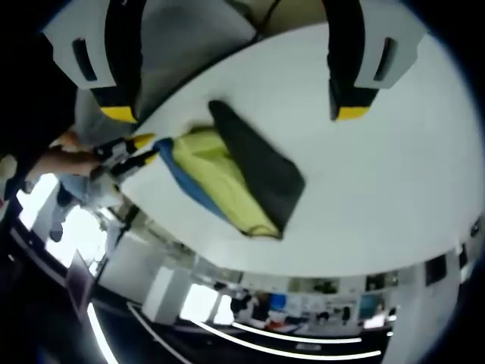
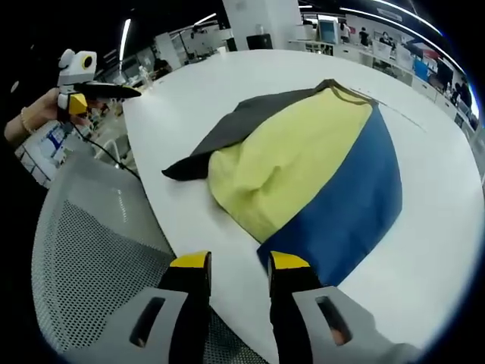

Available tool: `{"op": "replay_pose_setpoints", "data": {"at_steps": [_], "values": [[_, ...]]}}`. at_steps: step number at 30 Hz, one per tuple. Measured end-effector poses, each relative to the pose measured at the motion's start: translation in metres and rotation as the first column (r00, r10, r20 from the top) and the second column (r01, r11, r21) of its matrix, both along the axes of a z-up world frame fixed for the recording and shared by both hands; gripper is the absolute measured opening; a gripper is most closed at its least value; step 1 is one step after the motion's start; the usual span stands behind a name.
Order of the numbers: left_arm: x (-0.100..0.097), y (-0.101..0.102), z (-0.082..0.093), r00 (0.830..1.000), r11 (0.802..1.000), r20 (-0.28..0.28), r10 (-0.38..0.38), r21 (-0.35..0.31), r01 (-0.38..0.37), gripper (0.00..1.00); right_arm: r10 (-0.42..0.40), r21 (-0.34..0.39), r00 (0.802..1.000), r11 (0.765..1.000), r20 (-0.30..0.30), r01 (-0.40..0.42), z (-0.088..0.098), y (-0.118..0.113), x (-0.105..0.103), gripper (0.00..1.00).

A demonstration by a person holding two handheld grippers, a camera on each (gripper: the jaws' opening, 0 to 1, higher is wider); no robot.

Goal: Fold the garment on the visible template until the final outline fits inside the template.

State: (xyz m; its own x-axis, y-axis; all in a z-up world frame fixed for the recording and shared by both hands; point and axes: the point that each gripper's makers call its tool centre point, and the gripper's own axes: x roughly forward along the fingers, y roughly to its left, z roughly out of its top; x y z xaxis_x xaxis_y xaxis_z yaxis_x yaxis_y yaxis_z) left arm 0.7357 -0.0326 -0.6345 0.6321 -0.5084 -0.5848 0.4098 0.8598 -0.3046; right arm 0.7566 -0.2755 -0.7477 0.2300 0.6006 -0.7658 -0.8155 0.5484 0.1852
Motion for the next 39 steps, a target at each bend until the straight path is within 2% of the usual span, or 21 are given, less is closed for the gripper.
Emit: {"op": "replay_pose_setpoints", "data": {"at_steps": [16, 25, 31, 39], "values": [[0.003, -0.005, -0.007, 1.000, 1.000, -0.027, -0.008, -0.006, 0.008, 0.98, -0.008, -0.070, 1.000, 0.998, 0.005, 0.008, -0.021, -0.002, 0.013, 0.25], [0.004, -0.004, -0.011, 0.999, 1.000, -0.041, -0.003, -0.006, 0.003, 0.98, 0.006, -0.109, 1.000, 0.994, 0.019, -0.004, -0.028, -0.004, 0.016, 0.21], [0.004, -0.006, -0.013, 0.999, 1.000, -0.046, -0.005, -0.012, 0.005, 0.98, -0.021, -0.119, 0.999, 0.993, 0.026, 0.024, -0.028, -0.007, 0.020, 0.14], [0.005, -0.007, -0.016, 0.999, 1.000, -0.050, -0.013, -0.019, 0.012, 0.98, 0.052, -0.194, 0.994, 0.980, 0.097, -0.032, -0.030, -0.007, 0.020, 0.12]]}}
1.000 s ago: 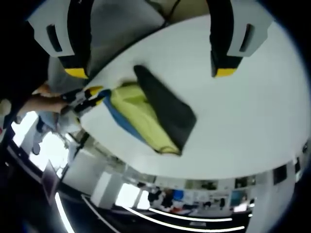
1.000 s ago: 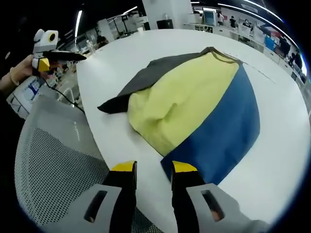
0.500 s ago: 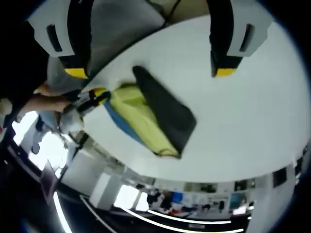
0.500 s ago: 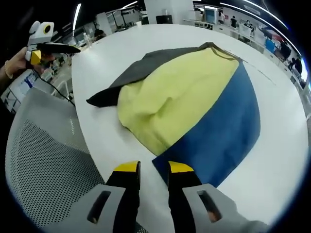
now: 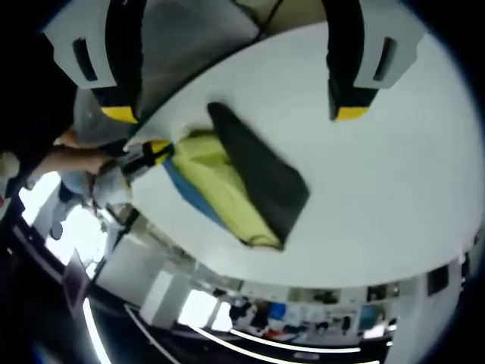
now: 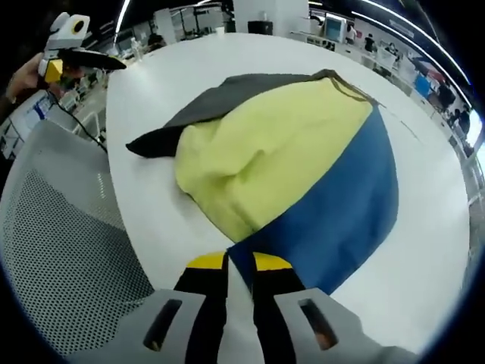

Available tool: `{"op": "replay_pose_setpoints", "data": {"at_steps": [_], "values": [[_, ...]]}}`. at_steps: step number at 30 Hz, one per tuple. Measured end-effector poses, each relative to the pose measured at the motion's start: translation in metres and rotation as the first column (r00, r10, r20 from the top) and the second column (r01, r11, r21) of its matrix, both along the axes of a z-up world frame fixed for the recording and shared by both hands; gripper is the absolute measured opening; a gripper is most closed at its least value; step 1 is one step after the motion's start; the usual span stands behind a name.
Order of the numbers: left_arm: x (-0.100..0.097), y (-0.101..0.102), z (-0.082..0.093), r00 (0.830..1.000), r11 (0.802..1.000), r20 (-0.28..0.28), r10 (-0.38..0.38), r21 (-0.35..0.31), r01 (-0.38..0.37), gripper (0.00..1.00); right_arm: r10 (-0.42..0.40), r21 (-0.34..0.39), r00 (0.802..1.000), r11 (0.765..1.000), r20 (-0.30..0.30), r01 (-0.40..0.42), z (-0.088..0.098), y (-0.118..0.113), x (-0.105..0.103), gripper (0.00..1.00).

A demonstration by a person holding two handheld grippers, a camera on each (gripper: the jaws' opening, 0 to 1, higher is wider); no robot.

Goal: Fold the garment on the visible template until the final outline fits inside the template.

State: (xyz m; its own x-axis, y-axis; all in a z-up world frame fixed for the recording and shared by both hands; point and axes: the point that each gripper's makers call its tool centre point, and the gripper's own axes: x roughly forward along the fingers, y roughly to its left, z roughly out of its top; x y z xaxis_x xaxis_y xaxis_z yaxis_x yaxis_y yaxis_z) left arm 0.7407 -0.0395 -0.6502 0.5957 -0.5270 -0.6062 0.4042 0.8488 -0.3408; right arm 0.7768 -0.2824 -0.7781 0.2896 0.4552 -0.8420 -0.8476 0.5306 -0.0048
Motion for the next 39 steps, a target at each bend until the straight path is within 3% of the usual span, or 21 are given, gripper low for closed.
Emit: {"op": "replay_pose_setpoints", "data": {"at_steps": [6, 12, 13, 24, 27, 30, 32, 37, 39], "values": [[0.002, 0.000, 0.000, 1.000, 1.000, 0.004, -0.004, -0.005, 0.004, 0.98, 0.069, -0.075, 0.995, 0.995, 0.073, -0.063, -0.002, -0.001, 0.001, 0.10], [0.002, 0.001, 0.000, 1.000, 1.000, 0.007, -0.007, -0.010, 0.007, 0.98, 0.078, -0.092, 0.992, 0.993, 0.101, -0.069, -0.003, -0.003, 0.004, 0.05], [0.002, 0.001, 0.000, 1.000, 1.000, 0.007, -0.008, -0.010, 0.008, 0.98, 0.110, -0.097, 0.987, 0.990, 0.118, -0.098, -0.002, -0.002, 0.004, 0.03], [0.003, 0.006, 0.006, 1.000, 1.000, 0.023, -0.010, -0.019, 0.010, 0.99, 0.073, -0.078, 0.992, 0.995, 0.099, -0.065, -0.003, -0.004, 0.004, 0.03], [0.002, 0.006, 0.007, 0.999, 0.999, 0.027, -0.031, -0.017, 0.031, 0.99, 0.040, -0.042, 0.995, 0.998, 0.090, -0.036, -0.003, -0.004, 0.005, 0.02], [0.003, 0.005, 0.008, 0.998, 0.998, 0.026, -0.057, -0.012, 0.057, 0.99, -0.030, -0.001, 0.999, 1.000, 0.040, 0.030, -0.003, -0.005, 0.004, 0.02], [0.005, 0.002, 0.009, 0.996, 0.996, 0.030, -0.083, -0.010, 0.083, 0.99, -0.033, 0.007, 0.998, 0.999, 0.046, 0.033, 0.002, -0.006, 0.007, 0.02], [0.013, -0.005, 0.015, 0.993, 0.995, 0.053, -0.101, 0.004, 0.101, 0.99, -0.146, 0.163, 0.988, 0.977, 0.043, 0.137, 0.033, -0.001, 0.021, 0.02], [0.017, -0.008, 0.019, 0.994, 0.996, 0.063, -0.086, 0.003, 0.086, 0.99, -0.186, 0.221, 0.982, 0.959, 0.013, 0.179, 0.046, -0.004, 0.025, 0.02]]}}
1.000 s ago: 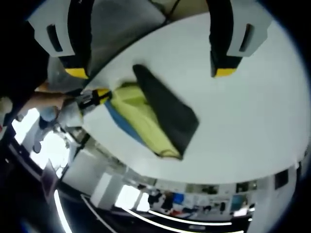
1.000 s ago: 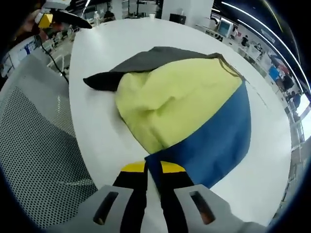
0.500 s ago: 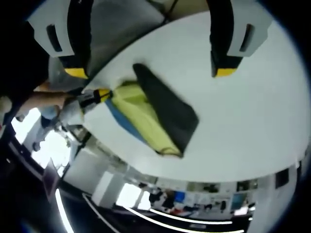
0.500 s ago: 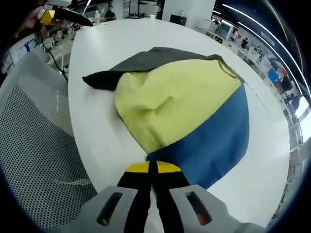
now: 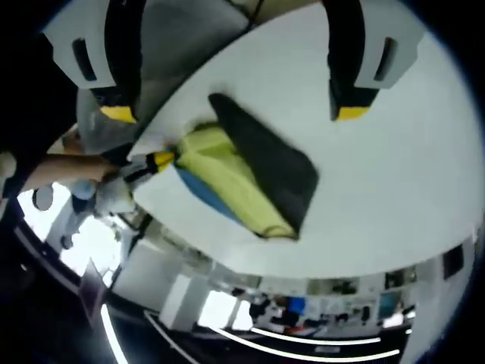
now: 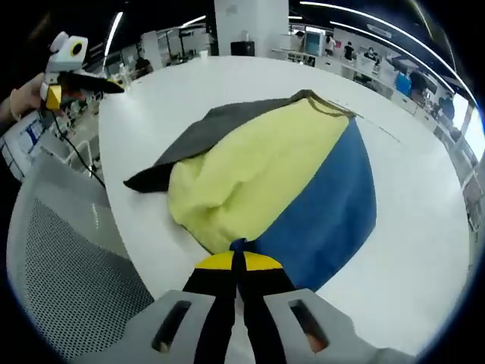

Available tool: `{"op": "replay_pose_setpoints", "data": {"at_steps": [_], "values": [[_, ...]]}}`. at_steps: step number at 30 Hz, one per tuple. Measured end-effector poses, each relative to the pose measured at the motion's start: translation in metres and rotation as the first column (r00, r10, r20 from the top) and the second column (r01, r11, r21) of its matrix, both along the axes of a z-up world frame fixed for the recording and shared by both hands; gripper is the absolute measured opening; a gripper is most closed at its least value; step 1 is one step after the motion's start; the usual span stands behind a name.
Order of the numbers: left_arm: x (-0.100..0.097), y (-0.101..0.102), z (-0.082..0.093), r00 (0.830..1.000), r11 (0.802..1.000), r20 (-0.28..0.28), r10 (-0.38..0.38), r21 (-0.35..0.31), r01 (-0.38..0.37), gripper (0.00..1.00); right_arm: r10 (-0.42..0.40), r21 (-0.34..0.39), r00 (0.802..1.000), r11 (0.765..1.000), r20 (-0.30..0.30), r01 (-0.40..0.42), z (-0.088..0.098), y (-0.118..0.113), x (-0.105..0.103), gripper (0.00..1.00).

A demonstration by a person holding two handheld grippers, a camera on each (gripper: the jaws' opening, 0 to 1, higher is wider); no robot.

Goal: Fold the garment on the visible template until the final outline fits inside the template.

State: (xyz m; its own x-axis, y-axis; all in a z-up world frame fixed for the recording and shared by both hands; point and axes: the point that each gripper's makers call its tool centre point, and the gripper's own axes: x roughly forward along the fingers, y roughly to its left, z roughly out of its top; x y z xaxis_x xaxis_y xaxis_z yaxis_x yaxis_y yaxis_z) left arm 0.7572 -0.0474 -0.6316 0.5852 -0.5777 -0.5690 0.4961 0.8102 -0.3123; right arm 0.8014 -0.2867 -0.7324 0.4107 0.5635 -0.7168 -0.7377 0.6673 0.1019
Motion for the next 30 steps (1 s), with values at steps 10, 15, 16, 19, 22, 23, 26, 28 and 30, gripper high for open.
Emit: {"op": "replay_pose_setpoints", "data": {"at_steps": [10, 15, 16, 19, 22, 23, 26, 28, 30], "values": [[-0.011, -0.012, 0.003, 1.000, 1.000, 0.010, 0.024, -0.011, -0.024, 0.99, -0.294, 0.258, 0.955, 0.920, -0.037, 0.294, 0.053, -0.053, 0.028, 0.02], [-0.018, -0.009, -0.001, 0.999, 0.999, -0.005, 0.039, 0.002, -0.039, 0.99, -0.398, 0.303, 0.916, 0.869, -0.040, 0.391, 0.069, -0.091, 0.038, 0.02], [-0.018, -0.009, -0.001, 0.999, 0.999, -0.006, 0.045, 0.002, -0.044, 0.99, -0.401, 0.301, 0.916, 0.870, -0.034, 0.392, 0.071, -0.096, 0.038, 0.02], [-0.017, -0.011, -0.001, 0.999, 0.999, -0.007, 0.051, 0.001, -0.051, 0.99, -0.421, 0.286, 0.907, 0.868, -0.009, 0.405, 0.074, -0.114, 0.043, 0.02], [-0.015, -0.014, -0.001, 0.999, 0.999, -0.004, 0.041, 0.013, -0.041, 0.99, -0.442, 0.290, 0.897, 0.859, 0.005, 0.421, 0.080, -0.126, 0.048, 0.02], [-0.013, -0.015, 0.000, 0.999, 0.999, -0.001, 0.039, 0.015, -0.039, 0.99, -0.446, 0.288, 0.895, 0.859, 0.013, 0.424, 0.082, -0.131, 0.051, 0.02], [-0.008, -0.018, 0.003, 0.999, 0.999, 0.010, 0.036, 0.018, -0.036, 0.99, -0.459, 0.291, 0.888, 0.854, 0.032, 0.431, 0.091, -0.143, 0.059, 0.02], [-0.005, -0.020, 0.003, 0.999, 0.999, 0.015, 0.036, 0.021, -0.037, 0.99, -0.465, 0.287, 0.884, 0.854, 0.051, 0.433, 0.097, -0.151, 0.065, 0.02], [-0.003, -0.024, 0.004, 0.999, 0.999, 0.020, 0.037, 0.018, -0.038, 0.99, -0.470, 0.284, 0.880, 0.854, 0.064, 0.435, 0.101, -0.160, 0.073, 0.02]]}}
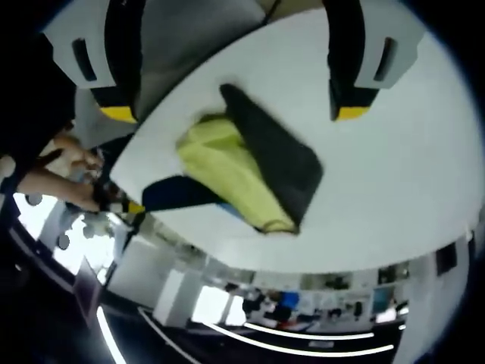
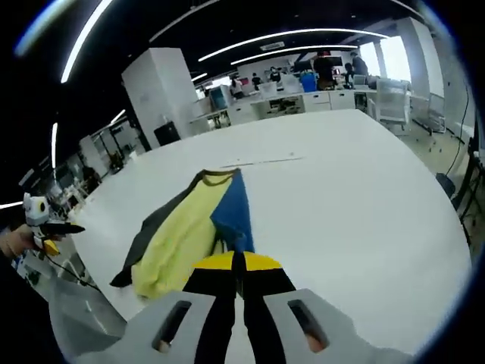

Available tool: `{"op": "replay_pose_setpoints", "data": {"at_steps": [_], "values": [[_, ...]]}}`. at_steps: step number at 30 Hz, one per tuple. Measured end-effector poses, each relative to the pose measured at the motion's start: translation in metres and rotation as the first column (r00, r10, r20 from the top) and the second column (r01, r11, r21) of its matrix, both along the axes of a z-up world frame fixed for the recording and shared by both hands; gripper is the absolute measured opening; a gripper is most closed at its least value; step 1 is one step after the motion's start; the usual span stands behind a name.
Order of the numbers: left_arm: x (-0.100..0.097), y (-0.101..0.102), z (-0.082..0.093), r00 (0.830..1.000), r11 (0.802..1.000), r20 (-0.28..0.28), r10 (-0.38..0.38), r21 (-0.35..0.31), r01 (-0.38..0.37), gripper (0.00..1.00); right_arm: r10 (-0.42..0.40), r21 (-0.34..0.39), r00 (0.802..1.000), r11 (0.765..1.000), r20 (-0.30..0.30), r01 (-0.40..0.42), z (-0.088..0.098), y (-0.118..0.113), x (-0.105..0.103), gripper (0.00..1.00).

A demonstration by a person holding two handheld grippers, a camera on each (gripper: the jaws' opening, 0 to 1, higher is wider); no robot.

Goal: Fold the garment on the visible template until the final outline fits inside the template.

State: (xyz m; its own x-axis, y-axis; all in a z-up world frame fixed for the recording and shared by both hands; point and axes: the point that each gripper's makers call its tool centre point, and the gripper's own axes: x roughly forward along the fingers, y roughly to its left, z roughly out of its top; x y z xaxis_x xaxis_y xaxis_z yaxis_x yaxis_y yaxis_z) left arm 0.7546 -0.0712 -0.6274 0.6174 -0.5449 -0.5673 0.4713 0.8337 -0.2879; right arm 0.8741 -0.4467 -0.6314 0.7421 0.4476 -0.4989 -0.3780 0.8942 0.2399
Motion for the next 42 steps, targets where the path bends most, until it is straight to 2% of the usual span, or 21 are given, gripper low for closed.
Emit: {"op": "replay_pose_setpoints", "data": {"at_steps": [11, 22, 30, 42], "values": [[-0.004, -0.010, -0.012, 1.000, 1.000, -0.024, 0.005, 0.001, -0.005, 0.99, -0.034, -0.062, 0.999, 0.997, 0.034, 0.036, 0.015, -0.047, 0.036, 0.02], [-0.003, -0.008, -0.013, 0.999, 1.000, -0.034, 0.031, 0.008, -0.030, 0.99, -0.078, -0.109, 0.996, 0.991, 0.032, 0.081, 0.018, -0.079, 0.053, 0.02], [-0.004, -0.011, -0.019, 0.998, 0.999, -0.058, 0.036, 0.014, -0.035, 0.99, -0.104, -0.148, 0.995, 0.983, 0.010, 0.104, 0.010, -0.100, 0.063, 0.02], [0.005, -0.015, -0.019, 0.997, 0.999, -0.066, 0.034, 0.021, -0.033, 0.99, -0.125, -0.186, 0.992, 0.976, -0.027, 0.118, -0.006, -0.130, 0.073, 0.02]]}}
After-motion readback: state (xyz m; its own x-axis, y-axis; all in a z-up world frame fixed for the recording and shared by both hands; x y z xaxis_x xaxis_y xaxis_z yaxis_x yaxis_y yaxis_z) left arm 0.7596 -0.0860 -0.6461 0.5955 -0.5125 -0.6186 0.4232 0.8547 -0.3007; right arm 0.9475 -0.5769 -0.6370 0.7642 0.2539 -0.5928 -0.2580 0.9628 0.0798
